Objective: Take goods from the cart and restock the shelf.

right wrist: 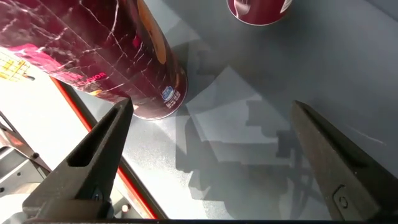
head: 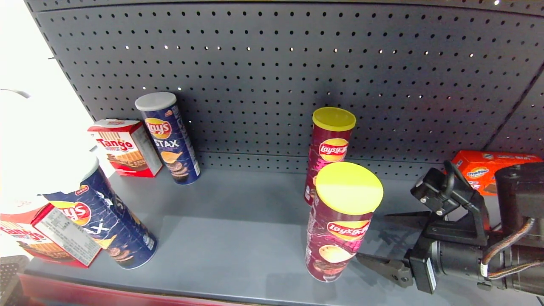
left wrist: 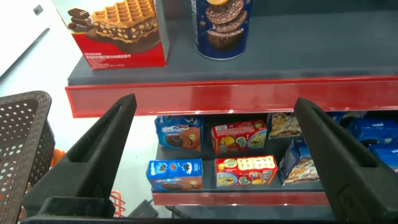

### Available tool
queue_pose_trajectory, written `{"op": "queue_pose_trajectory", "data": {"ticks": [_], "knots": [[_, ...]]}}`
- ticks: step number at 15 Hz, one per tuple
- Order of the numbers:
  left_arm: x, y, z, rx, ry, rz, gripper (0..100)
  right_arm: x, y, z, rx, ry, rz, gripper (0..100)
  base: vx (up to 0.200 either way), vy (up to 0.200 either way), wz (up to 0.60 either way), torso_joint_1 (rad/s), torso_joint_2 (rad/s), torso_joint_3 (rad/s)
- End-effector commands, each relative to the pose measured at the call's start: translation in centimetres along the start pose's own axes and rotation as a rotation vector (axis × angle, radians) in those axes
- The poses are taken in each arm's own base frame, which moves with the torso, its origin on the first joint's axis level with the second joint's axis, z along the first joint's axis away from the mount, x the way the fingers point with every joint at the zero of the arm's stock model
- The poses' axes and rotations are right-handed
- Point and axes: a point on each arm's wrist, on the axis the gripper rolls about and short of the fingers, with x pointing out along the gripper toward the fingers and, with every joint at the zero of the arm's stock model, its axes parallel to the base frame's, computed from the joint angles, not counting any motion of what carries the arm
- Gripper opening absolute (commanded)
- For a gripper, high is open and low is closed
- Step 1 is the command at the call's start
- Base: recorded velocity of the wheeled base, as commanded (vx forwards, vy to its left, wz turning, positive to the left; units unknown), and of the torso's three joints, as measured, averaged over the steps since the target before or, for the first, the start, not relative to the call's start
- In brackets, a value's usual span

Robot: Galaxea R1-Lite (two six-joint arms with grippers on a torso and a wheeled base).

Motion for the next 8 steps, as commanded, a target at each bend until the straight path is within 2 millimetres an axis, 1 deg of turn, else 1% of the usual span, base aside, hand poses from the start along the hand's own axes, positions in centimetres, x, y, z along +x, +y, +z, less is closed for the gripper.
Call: {"op": "queue_pose_trajectory", "data": {"ticks": [1, 8], "knots": [[0.01, 0.0, 0.0, 0.0, 0.001, 0.0, 100, 0.02, 0.01, -0.01, -0.001, 0.0, 0.002, 100, 0.0, 0.0, 0.0, 0.0, 0.0, 0.0], [0.01, 0.0, 0.0, 0.0, 0.001, 0.0, 100, 0.29, 0.0, -0.13, 0.0, 0.011, 0.003, 100, 0.0, 0.0, 0.0, 0.0, 0.0, 0.0]]}}
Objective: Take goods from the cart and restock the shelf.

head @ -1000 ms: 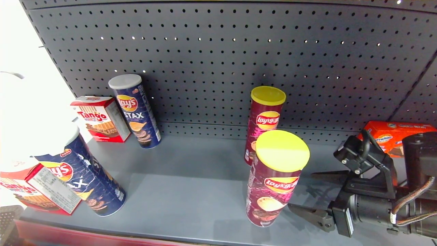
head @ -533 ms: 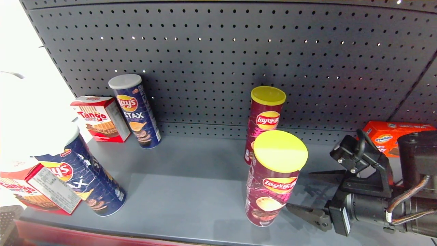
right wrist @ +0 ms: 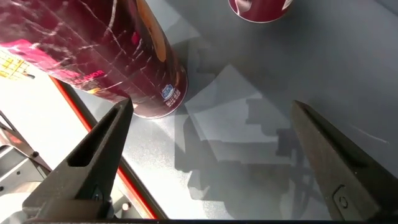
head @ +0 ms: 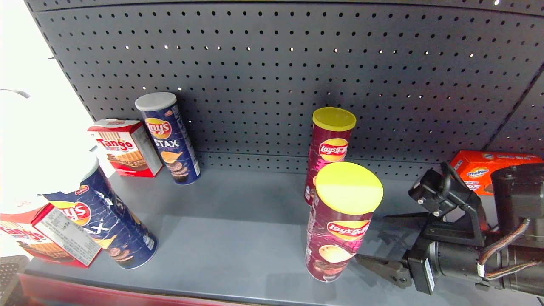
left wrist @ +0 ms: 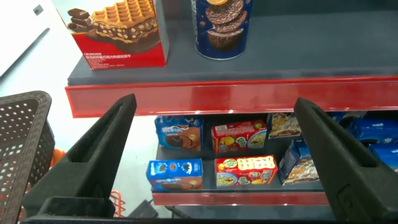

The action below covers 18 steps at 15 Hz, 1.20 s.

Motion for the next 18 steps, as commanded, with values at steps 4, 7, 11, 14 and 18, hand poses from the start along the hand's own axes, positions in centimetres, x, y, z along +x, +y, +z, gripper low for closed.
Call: {"op": "queue_pose_trajectory", "data": {"ticks": [4, 7, 11, 14, 18], "knots": [[0.0, 0.0, 0.0, 0.0, 0.001, 0.0, 100, -0.1, 0.0, 0.0, 0.001, -0.002, -0.003, 100, 0.0, 0.0, 0.0, 0.0, 0.0, 0.0], [0.0, 0.0, 0.0, -0.002, 0.001, 0.0, 100, -0.4, -0.2, 0.1, 0.004, -0.014, -0.014, 100, 0.0, 0.0, 0.0, 0.0, 0.0, 0.0], [0.0, 0.0, 0.0, -0.003, 0.001, 0.002, 100, -5.2, -2.2, 0.4, 0.043, -0.146, -0.168, 100, 0.0, 0.0, 0.0, 0.0, 0.0, 0.0], [0.0, 0.0, 0.0, -0.003, 0.001, 0.002, 100, -8.8, -3.4, -0.1, 0.076, -0.23, -0.315, 100, 0.0, 0.0, 0.0, 0.0, 0.0, 0.0], [0.0, 0.0, 0.0, -0.003, 0.001, 0.0, 100, -16.2, -1.5, -5.1, 0.106, -0.391, -0.658, 100, 0.0, 0.0, 0.0, 0.0, 0.0, 0.0]]}}
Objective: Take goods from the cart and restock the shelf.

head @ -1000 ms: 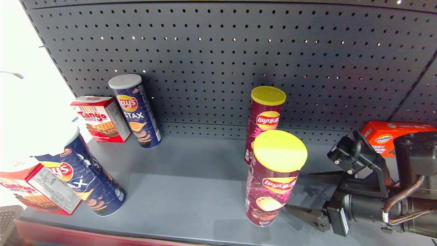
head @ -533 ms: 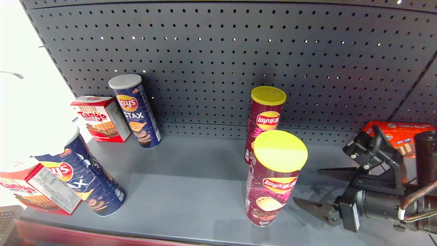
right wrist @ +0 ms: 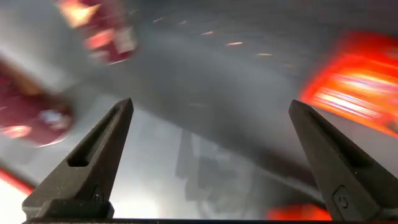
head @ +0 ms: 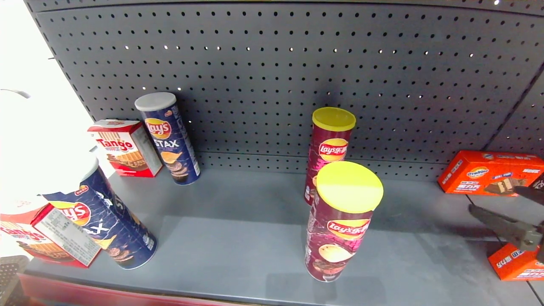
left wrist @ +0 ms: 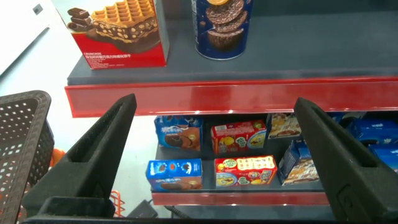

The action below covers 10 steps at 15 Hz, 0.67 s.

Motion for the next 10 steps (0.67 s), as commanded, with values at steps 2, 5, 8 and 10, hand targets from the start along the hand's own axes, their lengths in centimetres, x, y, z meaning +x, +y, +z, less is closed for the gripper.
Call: {"op": "queue_pose_trajectory", "data": {"ticks": [2, 5, 8, 10], "knots": [[0.0, 0.0, 0.0, 0.0, 0.001, 0.0, 100, -7.4, 0.1, -3.1, -0.007, -0.178, -0.233, 100, 0.0, 0.0, 0.0, 0.0, 0.0, 0.0], [0.0, 0.0, 0.0, 0.0, 0.001, 0.002, 100, -9.3, 1.0, -5.9, -0.012, -0.206, -0.273, 100, 0.0, 0.0, 0.0, 0.0, 0.0, 0.0], [0.0, 0.0, 0.0, 0.0, 0.001, 0.002, 100, -10.7, 2.2, -10.6, -0.009, -0.22, -0.35, 100, 0.0, 0.0, 0.0, 0.0, 0.0, 0.0], [0.0, 0.0, 0.0, 0.002, 0.001, 0.002, 100, -10.9, 2.8, -13.9, 0.001, -0.211, -0.367, 100, 0.0, 0.0, 0.0, 0.0, 0.0, 0.0]]}}
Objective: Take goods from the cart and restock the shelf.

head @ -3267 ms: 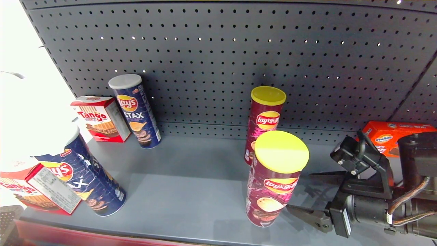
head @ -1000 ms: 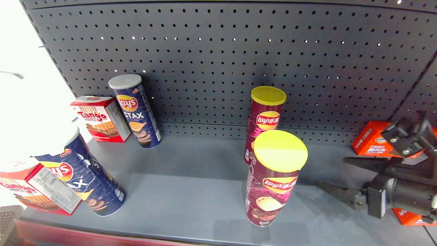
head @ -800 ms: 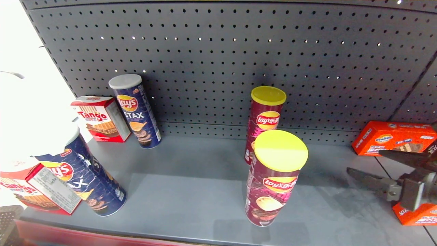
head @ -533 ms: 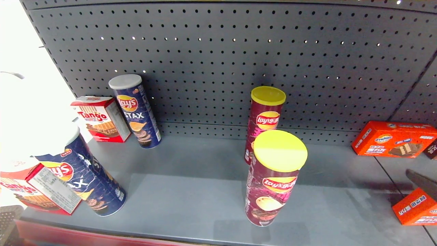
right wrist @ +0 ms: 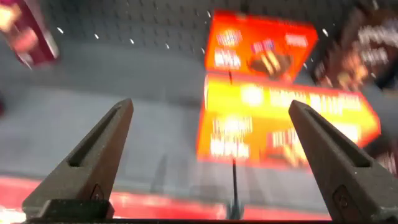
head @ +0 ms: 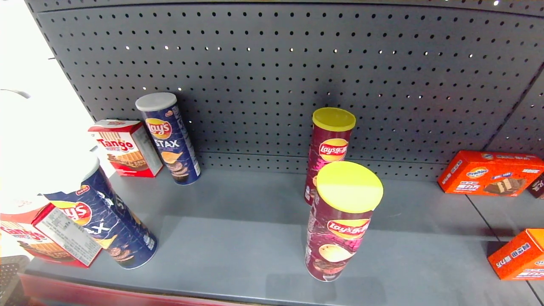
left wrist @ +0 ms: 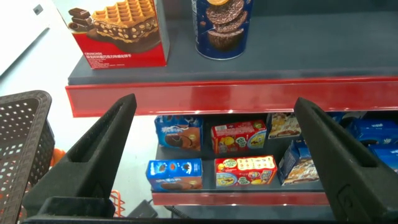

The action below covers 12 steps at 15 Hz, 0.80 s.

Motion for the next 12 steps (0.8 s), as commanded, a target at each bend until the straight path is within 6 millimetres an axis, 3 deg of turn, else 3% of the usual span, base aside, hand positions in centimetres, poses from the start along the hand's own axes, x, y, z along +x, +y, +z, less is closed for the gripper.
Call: {"op": "queue_pose_trajectory", "data": {"ticks": [1, 7, 12], "knots": [[0.0, 0.0, 0.0, -0.001, 0.0, 0.004, 100, -1.6, 0.6, -3.7, 0.007, -0.017, -0.039, 100, 0.0, 0.0, 0.0, 0.0, 0.0, 0.0], [0.0, 0.0, 0.0, 0.0, -0.002, 0.004, 100, -1.6, 0.9, -4.8, 0.153, 0.082, 0.077, 100, 0.0, 0.0, 0.0, 0.0, 0.0, 0.0], [0.0, 0.0, 0.0, 0.0, -0.003, 0.004, 100, -2.0, 1.1, -5.2, 0.119, 0.073, -0.345, 100, 0.0, 0.0, 0.0, 0.0, 0.0, 0.0]]}}
